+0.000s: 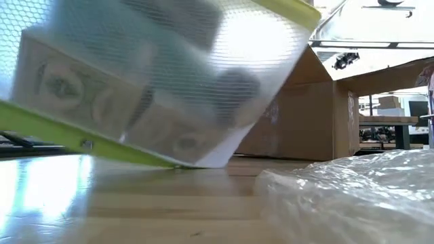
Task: Unpack boxes
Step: Close the transparent zipper bag
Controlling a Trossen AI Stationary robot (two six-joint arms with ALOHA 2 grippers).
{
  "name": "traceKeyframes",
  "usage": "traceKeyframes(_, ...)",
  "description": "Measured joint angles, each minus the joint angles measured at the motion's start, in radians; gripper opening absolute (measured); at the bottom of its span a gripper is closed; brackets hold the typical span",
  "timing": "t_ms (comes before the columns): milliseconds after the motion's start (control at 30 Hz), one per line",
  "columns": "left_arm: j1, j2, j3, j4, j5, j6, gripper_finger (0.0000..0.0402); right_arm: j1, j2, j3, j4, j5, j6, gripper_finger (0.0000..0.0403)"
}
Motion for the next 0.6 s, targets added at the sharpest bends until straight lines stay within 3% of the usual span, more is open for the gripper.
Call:
traceKeyframes(100, -0.001, -0.043, 0.0, 0.01, 0.004, 0.111, 0.0, 0.006, -0.04, -0.092, 0.11, 0.013, 0.128, 0.0144)
traceKeyframes(200, 0.005, -0.059, 0.0, 0.031, 0.037, 0.181, 0.0, 0.003, -0.022, -0.178, 0.314, 0.008, 0.131, 0.0144)
traceKeyframes(333, 0.029, -0.057, 0.0, 0.089, 0.071, 0.236, 0.0, 0.001, 0.053, -0.233, 0.695, -0.004, -0.048, 0.0144)
traceKeyframes(433, 0.056, -0.054, 0.0, 0.175, 0.118, 0.34, 0.0, 0.011, 0.124, -0.222, 0.923, 0.056, -0.208, 0.0145)
traceKeyframes(600, 0.109, -0.054, 0.0, 0.361, 0.203, 0.585, 0.0, 0.013, 0.239, -0.099, 1.041, 0.214, -0.422, 0.0169)
